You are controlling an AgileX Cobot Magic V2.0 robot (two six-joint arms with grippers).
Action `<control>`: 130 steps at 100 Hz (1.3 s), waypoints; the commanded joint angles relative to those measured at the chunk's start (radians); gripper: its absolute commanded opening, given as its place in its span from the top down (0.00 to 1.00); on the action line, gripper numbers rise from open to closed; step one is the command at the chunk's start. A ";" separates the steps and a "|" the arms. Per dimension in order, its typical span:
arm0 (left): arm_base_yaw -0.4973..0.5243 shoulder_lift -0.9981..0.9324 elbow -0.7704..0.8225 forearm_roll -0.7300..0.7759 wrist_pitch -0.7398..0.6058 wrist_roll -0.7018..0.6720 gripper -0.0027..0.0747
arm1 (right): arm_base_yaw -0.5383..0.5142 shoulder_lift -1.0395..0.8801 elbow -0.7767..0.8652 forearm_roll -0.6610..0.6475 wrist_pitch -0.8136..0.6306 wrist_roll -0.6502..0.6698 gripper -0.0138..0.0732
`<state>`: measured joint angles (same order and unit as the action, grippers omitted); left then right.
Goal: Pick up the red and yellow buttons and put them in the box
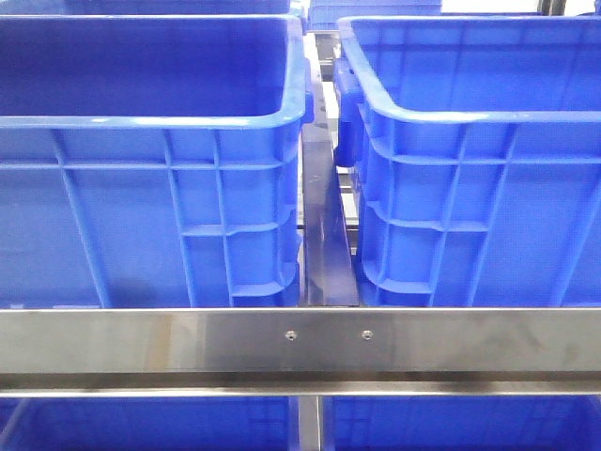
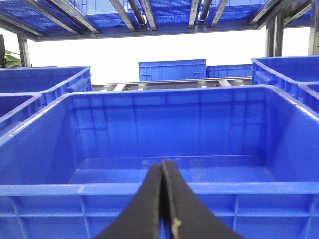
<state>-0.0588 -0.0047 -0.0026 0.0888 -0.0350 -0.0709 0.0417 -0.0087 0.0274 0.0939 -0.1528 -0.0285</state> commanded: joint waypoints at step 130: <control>0.002 0.803 -0.961 -0.071 0.709 0.005 0.99 | 0.001 -0.027 -0.019 -0.006 -0.084 -0.003 0.92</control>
<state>-0.0588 0.7327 -0.9025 0.0252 0.7228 -0.0687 0.0417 -0.0087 0.0274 0.0939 -0.1528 -0.0285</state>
